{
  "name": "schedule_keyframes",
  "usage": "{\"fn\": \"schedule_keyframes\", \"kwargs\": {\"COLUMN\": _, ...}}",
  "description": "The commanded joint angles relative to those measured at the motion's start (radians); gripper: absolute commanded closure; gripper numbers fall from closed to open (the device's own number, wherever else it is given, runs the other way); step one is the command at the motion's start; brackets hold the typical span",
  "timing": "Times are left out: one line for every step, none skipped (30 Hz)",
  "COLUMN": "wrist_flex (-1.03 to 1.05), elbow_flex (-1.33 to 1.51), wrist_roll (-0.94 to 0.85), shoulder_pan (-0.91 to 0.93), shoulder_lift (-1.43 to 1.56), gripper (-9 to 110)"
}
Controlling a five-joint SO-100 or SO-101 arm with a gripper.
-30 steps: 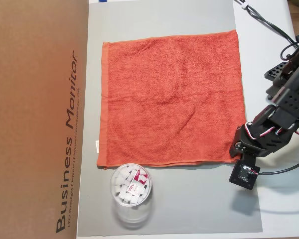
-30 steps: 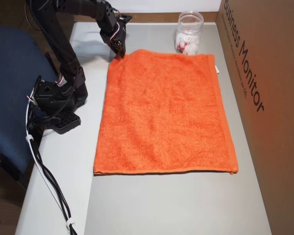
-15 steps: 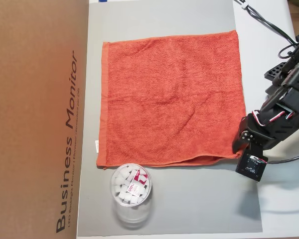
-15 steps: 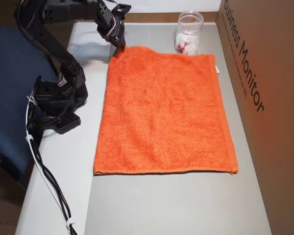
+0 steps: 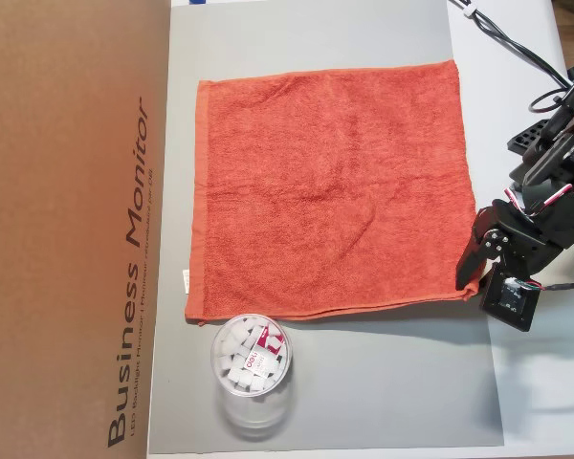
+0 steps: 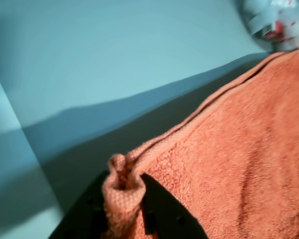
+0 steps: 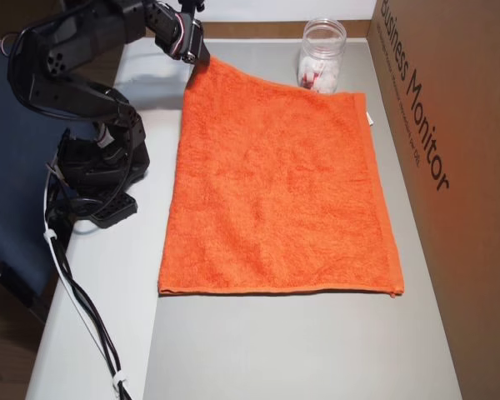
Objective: Fold the blanket.
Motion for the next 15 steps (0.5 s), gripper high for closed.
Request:
{"fn": "schedule_keyframes", "kwargs": {"wrist_flex": -0.002, "elbow_flex": 0.003, "wrist_roll": 0.005, "shoulder_pan": 0.008, "shoulder_lift": 0.091, "gripper": 102}}
{"fn": "schedule_keyframes", "kwargs": {"wrist_flex": -0.002, "elbow_flex": 0.005, "wrist_roll": 0.006, "shoulder_pan": 0.008, "shoulder_lift": 0.109, "gripper": 102}}
{"fn": "schedule_keyframes", "kwargs": {"wrist_flex": -0.002, "elbow_flex": 0.006, "wrist_roll": 0.005, "shoulder_pan": 0.015, "shoulder_lift": 0.124, "gripper": 102}}
{"fn": "schedule_keyframes", "kwargs": {"wrist_flex": -0.002, "elbow_flex": 0.006, "wrist_roll": -0.005, "shoulder_pan": 0.025, "shoulder_lift": 0.133, "gripper": 102}}
{"fn": "schedule_keyframes", "kwargs": {"wrist_flex": -0.002, "elbow_flex": 0.006, "wrist_roll": -0.005, "shoulder_pan": 0.031, "shoulder_lift": 0.144, "gripper": 102}}
{"fn": "schedule_keyframes", "kwargs": {"wrist_flex": -0.002, "elbow_flex": 0.006, "wrist_roll": -0.005, "shoulder_pan": 0.037, "shoulder_lift": 0.153, "gripper": 102}}
{"fn": "schedule_keyframes", "kwargs": {"wrist_flex": -0.002, "elbow_flex": 0.006, "wrist_roll": -0.005, "shoulder_pan": 0.043, "shoulder_lift": 0.163, "gripper": 102}}
{"fn": "schedule_keyframes", "kwargs": {"wrist_flex": -0.002, "elbow_flex": 0.006, "wrist_roll": -0.005, "shoulder_pan": 0.051, "shoulder_lift": 0.172, "gripper": 102}}
{"fn": "schedule_keyframes", "kwargs": {"wrist_flex": -0.002, "elbow_flex": 0.006, "wrist_roll": -0.006, "shoulder_pan": 0.057, "shoulder_lift": 0.176, "gripper": 102}}
{"fn": "schedule_keyframes", "kwargs": {"wrist_flex": -0.002, "elbow_flex": 0.005, "wrist_roll": -0.006, "shoulder_pan": 0.063, "shoulder_lift": 0.178, "gripper": 102}}
{"fn": "schedule_keyframes", "kwargs": {"wrist_flex": -0.002, "elbow_flex": -0.002, "wrist_roll": -0.006, "shoulder_pan": 0.071, "shoulder_lift": 0.181, "gripper": 102}}
{"fn": "schedule_keyframes", "kwargs": {"wrist_flex": -0.002, "elbow_flex": -0.006, "wrist_roll": -0.006, "shoulder_pan": 0.08, "shoulder_lift": 0.186, "gripper": 102}}
{"fn": "schedule_keyframes", "kwargs": {"wrist_flex": -0.002, "elbow_flex": -0.008, "wrist_roll": -0.006, "shoulder_pan": 0.087, "shoulder_lift": 0.192, "gripper": 102}}
{"fn": "schedule_keyframes", "kwargs": {"wrist_flex": -0.002, "elbow_flex": -0.009, "wrist_roll": -0.006, "shoulder_pan": 0.097, "shoulder_lift": 0.199, "gripper": 102}}
{"fn": "schedule_keyframes", "kwargs": {"wrist_flex": -0.002, "elbow_flex": -0.011, "wrist_roll": -0.006, "shoulder_pan": 0.106, "shoulder_lift": 0.207, "gripper": 102}}
